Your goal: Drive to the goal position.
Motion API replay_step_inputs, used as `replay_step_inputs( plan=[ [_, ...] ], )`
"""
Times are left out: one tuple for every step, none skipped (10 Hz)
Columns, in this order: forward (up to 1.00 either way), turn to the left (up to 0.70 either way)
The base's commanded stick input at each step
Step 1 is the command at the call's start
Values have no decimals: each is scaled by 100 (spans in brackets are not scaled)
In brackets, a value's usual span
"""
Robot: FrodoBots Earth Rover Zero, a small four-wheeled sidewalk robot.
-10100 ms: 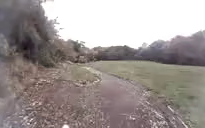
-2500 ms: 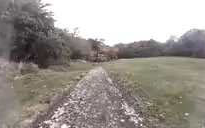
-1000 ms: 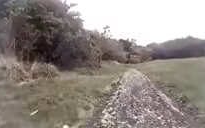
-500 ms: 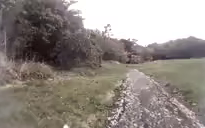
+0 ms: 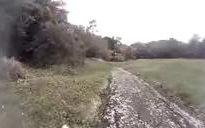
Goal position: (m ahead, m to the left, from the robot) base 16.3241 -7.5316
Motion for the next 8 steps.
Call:
replay_step_inputs(
  plan=[
    [100, 0],
    [100, 0],
    [100, 0],
    [100, 0],
    [100, 0],
    [100, 0],
    [100, -30],
    [100, -33]
  ],
)
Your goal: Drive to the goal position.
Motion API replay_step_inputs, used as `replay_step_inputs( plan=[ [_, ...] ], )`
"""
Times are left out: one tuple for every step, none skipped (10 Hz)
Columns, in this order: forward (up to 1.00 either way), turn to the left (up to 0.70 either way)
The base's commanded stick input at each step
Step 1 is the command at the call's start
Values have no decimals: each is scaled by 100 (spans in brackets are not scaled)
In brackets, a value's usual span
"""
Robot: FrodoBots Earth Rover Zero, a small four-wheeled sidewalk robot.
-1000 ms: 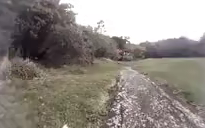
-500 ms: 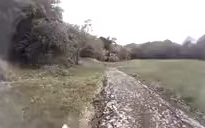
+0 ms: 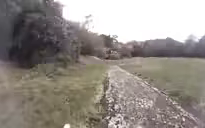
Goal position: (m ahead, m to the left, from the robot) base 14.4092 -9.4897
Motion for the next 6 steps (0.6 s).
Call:
replay_step_inputs(
  plan=[
    [100, -37],
    [100, -32],
    [100, -27],
    [100, 0],
    [100, 0],
    [100, 0]
  ],
)
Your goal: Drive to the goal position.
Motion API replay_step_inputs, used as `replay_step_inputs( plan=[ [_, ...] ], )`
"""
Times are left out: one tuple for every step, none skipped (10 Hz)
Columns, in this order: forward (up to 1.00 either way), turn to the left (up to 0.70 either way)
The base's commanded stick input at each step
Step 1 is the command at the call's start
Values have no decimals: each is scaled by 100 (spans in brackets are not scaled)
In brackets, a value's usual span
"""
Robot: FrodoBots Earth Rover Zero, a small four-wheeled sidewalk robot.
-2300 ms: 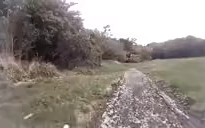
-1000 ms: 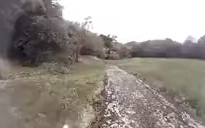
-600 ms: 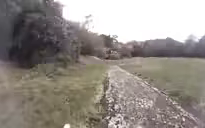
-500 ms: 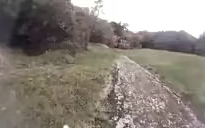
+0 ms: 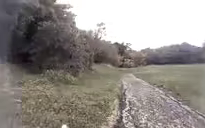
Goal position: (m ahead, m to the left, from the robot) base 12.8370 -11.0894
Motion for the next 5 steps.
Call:
replay_step_inputs(
  plan=[
    [100, 0],
    [100, 0],
    [100, 0],
    [100, 0],
    [100, 0]
  ],
)
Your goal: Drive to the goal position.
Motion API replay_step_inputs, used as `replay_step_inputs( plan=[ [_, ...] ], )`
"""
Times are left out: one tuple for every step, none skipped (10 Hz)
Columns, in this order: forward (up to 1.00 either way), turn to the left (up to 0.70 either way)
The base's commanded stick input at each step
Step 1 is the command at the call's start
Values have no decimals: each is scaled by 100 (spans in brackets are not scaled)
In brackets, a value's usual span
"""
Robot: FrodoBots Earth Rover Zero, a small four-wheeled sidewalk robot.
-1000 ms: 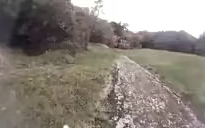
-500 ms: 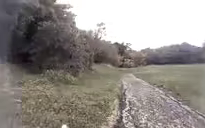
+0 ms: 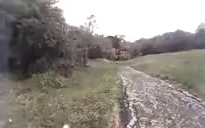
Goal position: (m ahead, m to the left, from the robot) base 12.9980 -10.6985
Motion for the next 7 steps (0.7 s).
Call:
replay_step_inputs(
  plan=[
    [100, 0],
    [100, 0],
    [100, 0],
    [100, 0],
    [100, 0],
    [100, 0],
    [100, 0]
  ],
)
